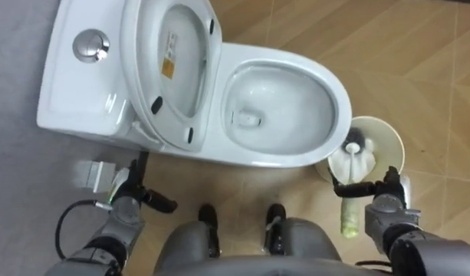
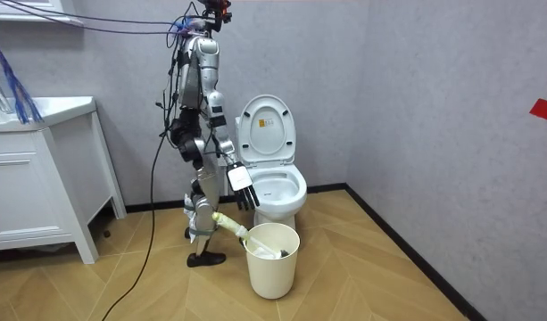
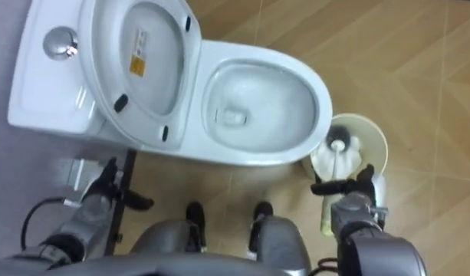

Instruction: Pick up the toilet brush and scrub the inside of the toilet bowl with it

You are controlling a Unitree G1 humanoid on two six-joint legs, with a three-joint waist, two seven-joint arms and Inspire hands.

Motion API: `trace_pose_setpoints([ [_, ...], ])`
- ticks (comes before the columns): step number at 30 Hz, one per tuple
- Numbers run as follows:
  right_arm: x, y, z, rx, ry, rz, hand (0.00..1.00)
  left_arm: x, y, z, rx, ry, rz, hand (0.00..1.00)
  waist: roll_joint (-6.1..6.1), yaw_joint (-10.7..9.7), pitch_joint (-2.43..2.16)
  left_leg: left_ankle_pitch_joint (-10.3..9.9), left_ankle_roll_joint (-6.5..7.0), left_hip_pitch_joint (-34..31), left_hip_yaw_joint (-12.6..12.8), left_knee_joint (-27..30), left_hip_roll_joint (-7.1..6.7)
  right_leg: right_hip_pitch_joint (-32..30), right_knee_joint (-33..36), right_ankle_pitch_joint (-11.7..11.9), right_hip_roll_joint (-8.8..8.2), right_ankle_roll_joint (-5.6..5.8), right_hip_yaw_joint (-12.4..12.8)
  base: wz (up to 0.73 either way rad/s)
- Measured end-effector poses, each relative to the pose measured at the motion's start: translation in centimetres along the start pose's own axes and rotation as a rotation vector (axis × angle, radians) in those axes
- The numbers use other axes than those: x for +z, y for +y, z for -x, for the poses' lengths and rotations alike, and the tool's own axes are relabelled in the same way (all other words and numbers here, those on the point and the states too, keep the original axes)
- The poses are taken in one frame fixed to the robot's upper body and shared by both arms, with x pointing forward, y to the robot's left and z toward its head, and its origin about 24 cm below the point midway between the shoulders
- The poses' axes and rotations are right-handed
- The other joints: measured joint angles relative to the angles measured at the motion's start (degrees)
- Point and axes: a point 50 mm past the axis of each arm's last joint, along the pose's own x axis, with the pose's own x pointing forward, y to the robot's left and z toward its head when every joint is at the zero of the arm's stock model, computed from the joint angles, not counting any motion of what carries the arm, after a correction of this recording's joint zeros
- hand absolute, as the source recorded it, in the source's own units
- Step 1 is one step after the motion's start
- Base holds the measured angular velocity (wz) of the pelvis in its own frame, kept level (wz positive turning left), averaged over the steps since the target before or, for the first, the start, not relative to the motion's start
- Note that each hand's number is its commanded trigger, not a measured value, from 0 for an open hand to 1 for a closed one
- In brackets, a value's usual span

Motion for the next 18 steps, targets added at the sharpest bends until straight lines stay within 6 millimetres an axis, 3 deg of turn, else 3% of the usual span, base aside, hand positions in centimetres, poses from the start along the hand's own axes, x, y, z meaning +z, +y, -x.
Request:
trace_pose_setpoints([
  [5,0.6,-0.3,-0.2,-0.007,0.023,-0.058,0.00,2.9,0.2,-0.5,0.014,-0.081,0.001,0.00,-0.20,0.1,0.35,-0.5,0.72,-11.3,-0.2,7.6,-0.64,-11.0,7.6,-1.6,-1.70,-0.80,0.0,0.06],
  [10,1.3,-1.1,-0.6,-0.024,0.025,-0.054,0.00,4.0,0.7,-0.7,0.068,-0.109,0.032,0.00,-0.06,0.3,0.43,-1.2,1.69,-20.8,-0.1,14.4,-0.95,-20.5,14.8,-3.5,-2.98,-0.95,0.4,0.10],
  [14,3.2,-1.7,-0.9,-0.040,-0.004,-0.093,0.00,5.1,1.3,-0.9,0.089,-0.122,0.108,0.00,0.32,0.3,0.61,-1.0,2.01,-28.0,-0.5,17.7,-1.46,-27.8,19.4,-3.3,-3.95,-1.12,0.5,0.08],
  [18,4.6,-2.0,-1.1,-0.046,-0.033,-0.113,0.00,7.0,1.7,-0.9,0.093,-0.180,0.145,0.00,0.90,0.2,0.76,-0.8,2.07,-31.6,-0.6,19.8,-1.67,-31.3,21.5,-3.2,-4.37,-1.37,0.7,0.03],
])
